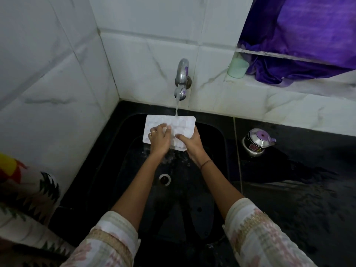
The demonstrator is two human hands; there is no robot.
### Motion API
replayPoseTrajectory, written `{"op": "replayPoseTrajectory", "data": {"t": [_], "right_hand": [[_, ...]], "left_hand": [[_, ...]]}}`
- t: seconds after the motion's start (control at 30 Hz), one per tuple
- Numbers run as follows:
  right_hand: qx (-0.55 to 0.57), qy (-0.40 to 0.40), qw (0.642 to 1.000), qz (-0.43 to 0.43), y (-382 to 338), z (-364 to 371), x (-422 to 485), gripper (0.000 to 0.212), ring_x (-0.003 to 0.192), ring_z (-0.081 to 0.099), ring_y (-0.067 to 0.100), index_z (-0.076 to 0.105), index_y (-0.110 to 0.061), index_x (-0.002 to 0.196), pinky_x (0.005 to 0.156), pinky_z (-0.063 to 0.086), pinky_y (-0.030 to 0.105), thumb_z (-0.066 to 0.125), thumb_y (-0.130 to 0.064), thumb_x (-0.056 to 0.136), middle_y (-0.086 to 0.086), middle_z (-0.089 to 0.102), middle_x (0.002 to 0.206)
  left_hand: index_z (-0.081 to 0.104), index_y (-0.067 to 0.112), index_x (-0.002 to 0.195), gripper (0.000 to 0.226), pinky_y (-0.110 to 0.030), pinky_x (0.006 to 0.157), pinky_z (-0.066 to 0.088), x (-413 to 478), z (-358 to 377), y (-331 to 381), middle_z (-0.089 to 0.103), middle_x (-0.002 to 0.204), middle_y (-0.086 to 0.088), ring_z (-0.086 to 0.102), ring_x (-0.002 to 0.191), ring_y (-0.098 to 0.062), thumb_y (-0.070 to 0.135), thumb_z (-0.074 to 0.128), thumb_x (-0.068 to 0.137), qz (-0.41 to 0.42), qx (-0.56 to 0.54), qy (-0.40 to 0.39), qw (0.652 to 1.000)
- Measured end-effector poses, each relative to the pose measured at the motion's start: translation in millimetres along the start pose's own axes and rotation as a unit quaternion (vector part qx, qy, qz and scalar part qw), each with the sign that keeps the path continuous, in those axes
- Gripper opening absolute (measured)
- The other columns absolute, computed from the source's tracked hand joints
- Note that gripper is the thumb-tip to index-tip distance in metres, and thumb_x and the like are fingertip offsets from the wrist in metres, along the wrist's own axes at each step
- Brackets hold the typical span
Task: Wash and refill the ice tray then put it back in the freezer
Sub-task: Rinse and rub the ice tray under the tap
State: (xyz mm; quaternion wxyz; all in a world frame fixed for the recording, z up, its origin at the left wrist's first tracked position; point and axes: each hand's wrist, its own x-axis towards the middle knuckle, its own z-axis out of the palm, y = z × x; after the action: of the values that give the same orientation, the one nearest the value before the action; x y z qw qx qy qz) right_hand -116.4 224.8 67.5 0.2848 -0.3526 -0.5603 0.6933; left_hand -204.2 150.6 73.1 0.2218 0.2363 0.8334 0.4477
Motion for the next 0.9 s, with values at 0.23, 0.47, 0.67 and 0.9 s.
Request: {"op": "replayPoseTrajectory", "data": {"t": [0.23,0.47,0.67,0.9], "right_hand": [[-0.081,-0.036,0.996,0.005,-4,24,4,0.039,0.1,0.062,0.017,0.05,-0.016,0.125,0.078,0.055,0.027,0.063,-0.023,0.089,0.004,0.064,0.111],[-0.128,-0.017,0.991,-0.021,-9,16,-3,0.04,0.089,0.061,0.003,0.054,-0.021,0.123,0.067,0.05,0.013,0.066,-0.021,0.085,-0.006,0.064,0.102],[-0.05,0.034,0.998,-0.022,-7,-4,-9,0.044,0.099,0.063,0.017,0.053,-0.019,0.119,0.083,0.056,0.033,0.07,-0.01,0.08,0.0,0.065,0.107],[0.058,0.08,0.995,-0.032,-21,-25,-16,0.046,0.097,0.066,0.018,0.051,-0.007,0.124,0.072,0.055,0.023,0.068,-0.002,0.081,0.01,0.064,0.115]], "left_hand": [[0.059,0.012,0.117,0.041,-0.028,0.095,0.038,-2,2,7,0.052,0.124,-0.007,0.047,0.114,-0.02,0.036,0.033,0.096,0.216,-0.001,0.067,0.974],[0.061,0.01,0.101,0.031,-0.035,0.088,0.046,9,1,11,0.057,0.107,-0.004,0.056,0.096,-0.017,0.03,0.038,0.096,0.289,-0.024,0.044,0.956],[0.056,0.014,0.117,0.041,-0.042,0.089,0.045,18,8,11,0.056,0.116,-0.003,0.052,0.105,-0.02,0.034,0.028,0.096,0.339,0.052,-0.003,0.939],[0.048,0.024,0.133,0.048,-0.047,0.108,0.032,38,7,1,0.053,0.134,-0.001,0.045,0.126,-0.017,0.042,0.022,0.098,0.335,0.12,-0.021,0.934]]}}
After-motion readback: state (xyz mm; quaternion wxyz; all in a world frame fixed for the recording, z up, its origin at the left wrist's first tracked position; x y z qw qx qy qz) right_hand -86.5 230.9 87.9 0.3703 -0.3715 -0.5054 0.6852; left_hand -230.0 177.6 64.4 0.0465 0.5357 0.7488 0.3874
